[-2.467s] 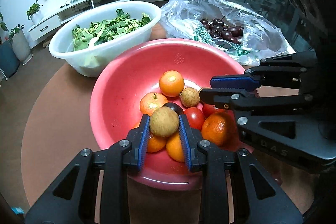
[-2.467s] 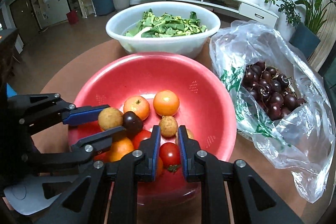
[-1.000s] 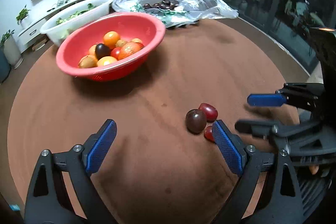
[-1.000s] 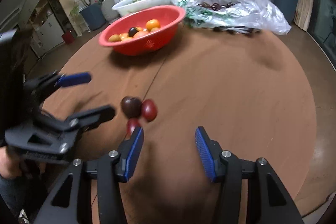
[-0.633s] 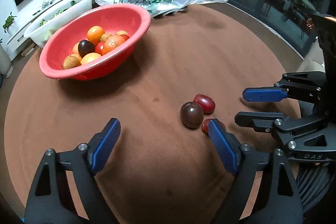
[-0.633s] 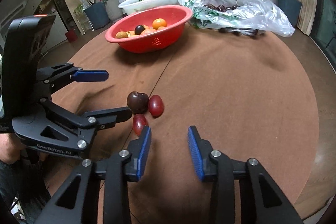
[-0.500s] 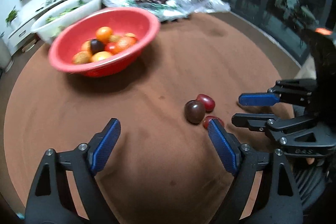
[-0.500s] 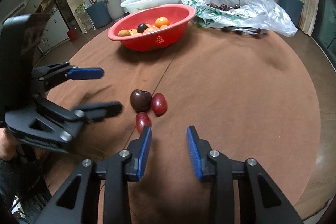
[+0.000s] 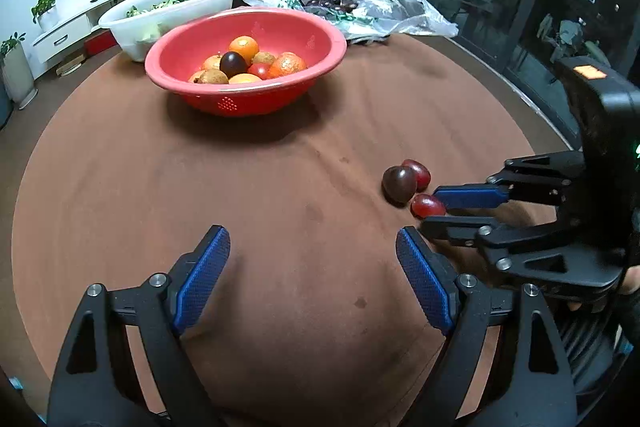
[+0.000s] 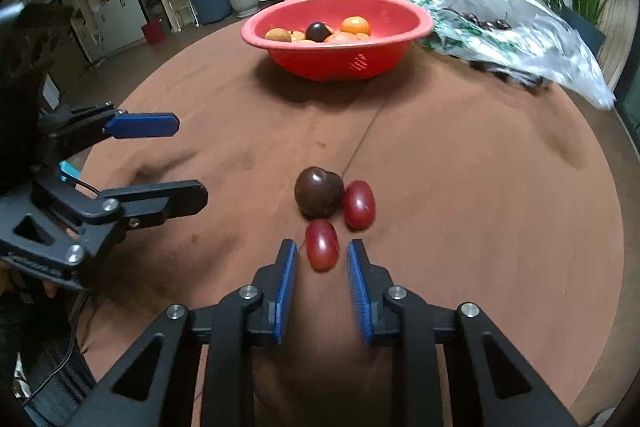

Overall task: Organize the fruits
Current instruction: 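Grasp the dark plum with the left tool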

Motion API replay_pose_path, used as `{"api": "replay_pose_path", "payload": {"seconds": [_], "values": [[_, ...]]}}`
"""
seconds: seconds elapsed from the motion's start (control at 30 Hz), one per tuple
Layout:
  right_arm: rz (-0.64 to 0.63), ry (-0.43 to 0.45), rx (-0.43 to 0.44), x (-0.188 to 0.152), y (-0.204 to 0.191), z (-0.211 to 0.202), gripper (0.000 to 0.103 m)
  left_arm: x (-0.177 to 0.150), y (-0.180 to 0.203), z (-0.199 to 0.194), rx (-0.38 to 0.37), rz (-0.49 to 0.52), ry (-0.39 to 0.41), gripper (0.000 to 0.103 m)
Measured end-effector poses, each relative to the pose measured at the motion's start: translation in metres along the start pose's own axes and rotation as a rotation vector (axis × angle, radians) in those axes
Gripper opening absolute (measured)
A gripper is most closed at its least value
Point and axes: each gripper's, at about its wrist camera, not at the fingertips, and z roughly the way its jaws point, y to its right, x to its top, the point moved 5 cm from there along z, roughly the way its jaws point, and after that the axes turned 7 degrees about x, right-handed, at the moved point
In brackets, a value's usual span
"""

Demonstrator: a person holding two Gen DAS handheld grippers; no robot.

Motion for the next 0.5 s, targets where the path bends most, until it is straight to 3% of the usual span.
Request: {"api": "replay_pose_path", "payload": {"seconds": [0.2, 0.5], "values": [[-0.037, -0.011, -0.043, 0.003, -0.003, 0.005, 0.027, -0.006, -0.01, -0.007, -0.004, -0.032, 0.013, 0.085], [0.042, 0.032, -0.024, 0.0, 0.009, -0.011, 0.026, -0.014, -0.031, -0.016, -0.009, -0.112, 0.017, 0.085]]}}
